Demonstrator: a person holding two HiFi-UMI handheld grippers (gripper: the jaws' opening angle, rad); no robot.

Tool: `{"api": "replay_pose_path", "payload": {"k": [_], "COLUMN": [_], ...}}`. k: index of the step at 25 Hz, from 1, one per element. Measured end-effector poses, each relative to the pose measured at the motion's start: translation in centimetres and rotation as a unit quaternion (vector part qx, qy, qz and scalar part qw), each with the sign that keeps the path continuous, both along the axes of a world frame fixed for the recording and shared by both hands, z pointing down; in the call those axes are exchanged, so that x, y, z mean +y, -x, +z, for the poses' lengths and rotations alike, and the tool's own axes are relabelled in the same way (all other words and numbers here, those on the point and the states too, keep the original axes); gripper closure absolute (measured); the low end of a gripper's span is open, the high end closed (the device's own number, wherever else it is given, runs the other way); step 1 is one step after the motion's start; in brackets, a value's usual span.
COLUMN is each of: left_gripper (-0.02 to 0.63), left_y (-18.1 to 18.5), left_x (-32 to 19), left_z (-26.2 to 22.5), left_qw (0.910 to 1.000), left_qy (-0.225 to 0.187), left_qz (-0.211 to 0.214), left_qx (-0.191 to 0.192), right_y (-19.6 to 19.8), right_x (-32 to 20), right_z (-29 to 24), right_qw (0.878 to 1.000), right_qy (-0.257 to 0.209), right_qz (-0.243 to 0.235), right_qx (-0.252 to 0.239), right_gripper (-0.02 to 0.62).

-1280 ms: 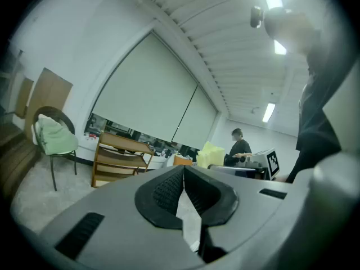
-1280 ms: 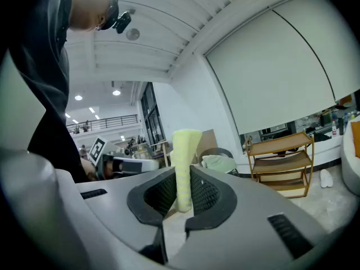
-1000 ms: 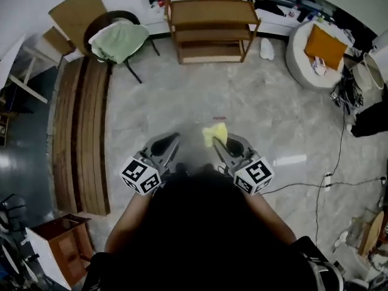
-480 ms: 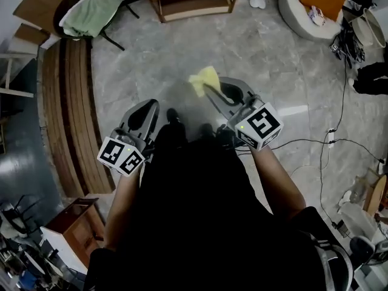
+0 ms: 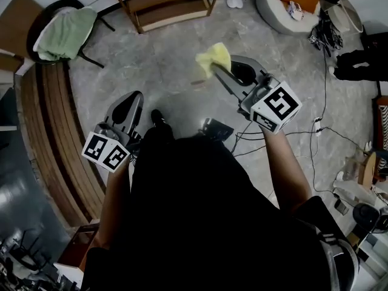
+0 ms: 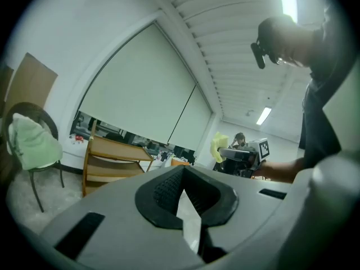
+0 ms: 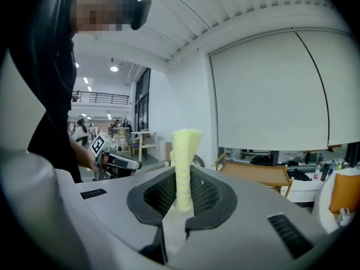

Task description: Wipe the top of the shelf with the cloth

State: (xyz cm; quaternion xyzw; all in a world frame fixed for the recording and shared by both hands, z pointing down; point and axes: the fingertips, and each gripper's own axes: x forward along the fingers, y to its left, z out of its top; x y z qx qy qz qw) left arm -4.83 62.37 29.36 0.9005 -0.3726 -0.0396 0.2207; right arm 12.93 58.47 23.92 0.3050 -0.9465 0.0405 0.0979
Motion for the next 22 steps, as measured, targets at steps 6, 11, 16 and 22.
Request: {"api": "replay_pose_path", "payload": {"k": [6,11,16,22], "left_gripper": [0.594,0.594,0.595,0.595], "left_y": [5.0,9.4,12.6,12.3], "left_x": [-8.4,-13.3,-18.4,-24.3], "left_z": [-3.1,-3.4,-2.4,-0.6], "left_qw": [0.9991,0.9988,0.9997,0.9999], "left_qy": [-0.039,-0.039,-0.023,-0.006], "left_qz": [0.003,0.025,0.006,-0.014], "left_qx": [-0.016,-0.015,0.007,0.004], "right_y": [4.0,8.4,10.8,10.1], "right_x": [-7.0,-10.9,-14.6,-21.0], "right_z": [-0.2,-0.2,0.4,1.7], "right_qw": [0.999,0.997,0.996,0.996], "right_qy": [0.011,0.038,0.050,0.054], "right_qz": [0.049,0.073,0.075,0.070], "right_qx": [0.004,-0.012,-0.013,-0.028], "right_gripper": [0.548,0.548,0.548,0.548]}}
